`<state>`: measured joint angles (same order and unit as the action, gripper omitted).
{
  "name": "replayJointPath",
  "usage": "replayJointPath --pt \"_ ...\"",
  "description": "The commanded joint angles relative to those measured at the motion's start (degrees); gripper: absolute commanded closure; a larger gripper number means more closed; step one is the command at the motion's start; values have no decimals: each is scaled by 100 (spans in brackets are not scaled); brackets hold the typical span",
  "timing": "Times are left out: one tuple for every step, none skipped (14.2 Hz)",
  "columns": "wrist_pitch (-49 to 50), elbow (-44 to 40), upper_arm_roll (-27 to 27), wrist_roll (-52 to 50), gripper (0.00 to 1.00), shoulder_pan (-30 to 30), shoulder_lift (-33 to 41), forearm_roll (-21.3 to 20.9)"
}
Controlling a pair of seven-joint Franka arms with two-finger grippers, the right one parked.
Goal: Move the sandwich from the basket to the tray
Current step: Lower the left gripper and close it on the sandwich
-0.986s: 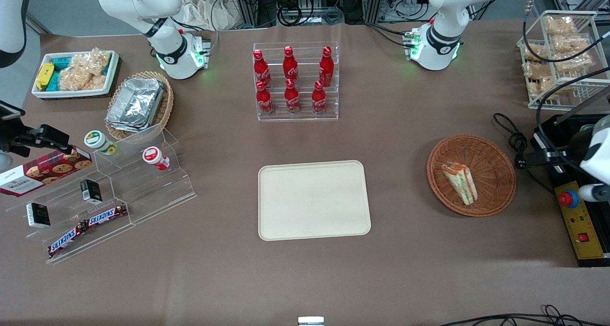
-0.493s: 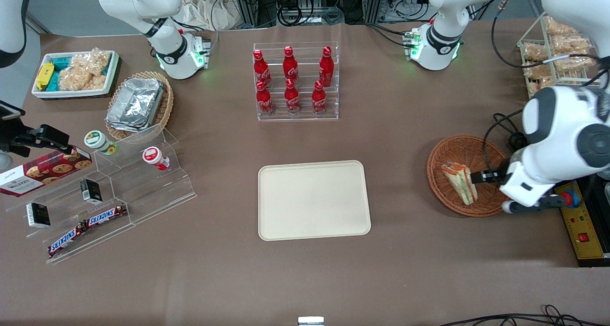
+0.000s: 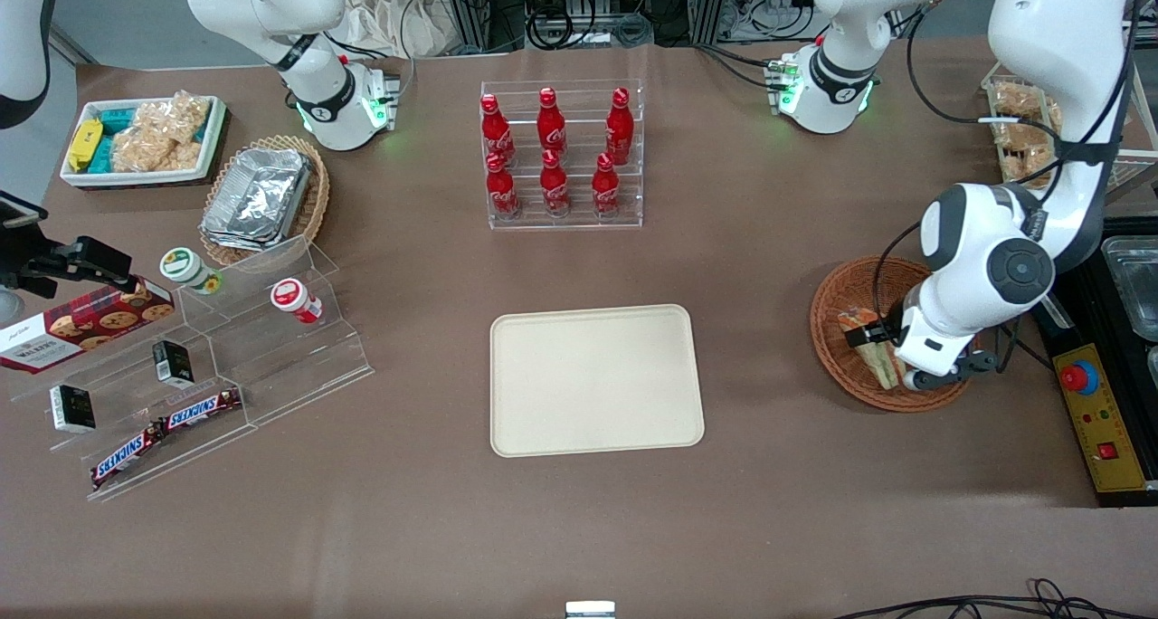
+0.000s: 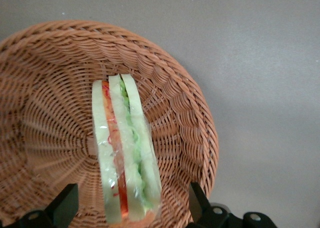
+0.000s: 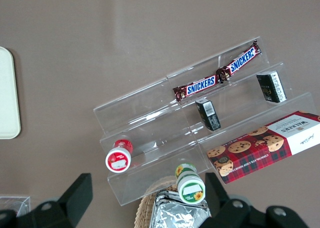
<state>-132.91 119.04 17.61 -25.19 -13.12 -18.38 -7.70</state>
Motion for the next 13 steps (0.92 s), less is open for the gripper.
replayJointPath --pt "-314 225 6 -100 3 -76 37 -73" --pt "-384 217 6 -100 9 -76 -24 -126" --pt "-402 208 -3 -100 20 -85 -68 -144" --pt "-402 208 -12 -100 40 -163 -86 -205" --pt "-402 190 -12 -100 56 -190 -104 -336" --pt "-402 173 -12 -100 68 -199 -104 -415" --pt "-402 155 -12 -100 81 -199 -95 -416" --pt "-333 112 -12 -100 95 -173 -52 -416" --pt "-89 -11 -3 -91 100 -156 18 -416" --pt "427 -264 32 -91 100 -129 115 -416" --pt "1033 -658 93 -91 100 -120 168 -399" --pt "1761 -1150 242 -83 100 -138 203 -364" --pt "2456 -1781 348 -39 100 -147 195 -303"
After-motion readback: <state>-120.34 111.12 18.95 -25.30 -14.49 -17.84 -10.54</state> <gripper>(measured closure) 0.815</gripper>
